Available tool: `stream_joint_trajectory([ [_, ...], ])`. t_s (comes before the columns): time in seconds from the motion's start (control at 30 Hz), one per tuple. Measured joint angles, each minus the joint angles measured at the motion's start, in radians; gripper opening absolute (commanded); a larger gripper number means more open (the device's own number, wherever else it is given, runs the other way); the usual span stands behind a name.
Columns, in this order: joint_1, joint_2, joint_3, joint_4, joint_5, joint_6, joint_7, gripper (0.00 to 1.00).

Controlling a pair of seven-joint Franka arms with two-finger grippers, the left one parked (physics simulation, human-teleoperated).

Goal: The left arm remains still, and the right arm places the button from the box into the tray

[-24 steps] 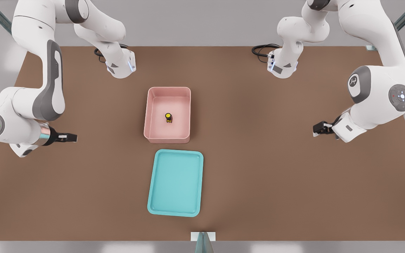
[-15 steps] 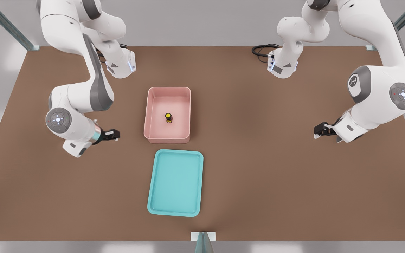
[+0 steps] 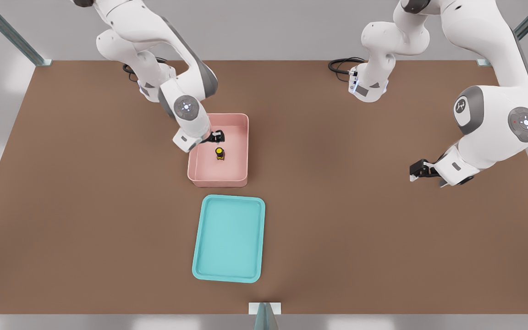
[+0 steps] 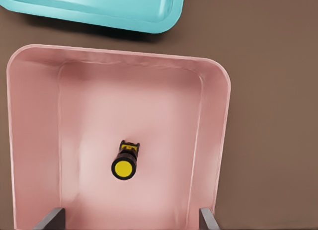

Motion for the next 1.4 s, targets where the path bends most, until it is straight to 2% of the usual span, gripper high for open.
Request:
stream_joint_trajectory([
  [0.13, -0.006, 0.066, 0.023, -0.026, 0.004, 0.106, 0.118, 1.0],
  [0.47, 0.022, 0.207, 0.027, -0.016, -0.002, 0.291, 0.322, 1.0],
  [1.2, 0.045, 0.218, 0.028, -0.159, -0.008, 0.485, 0.511, 1.0],
  [1.3, 0.045, 0.222, 0.028, -0.159, -0.008, 0.493, 0.523, 0.87],
  [1.37, 0.045, 0.223, 0.028, -0.159, -0.007, 0.496, 0.531, 0.74],
  [1.4, 0.045, 0.223, 0.028, -0.159, -0.007, 0.497, 0.534, 0.75],
])
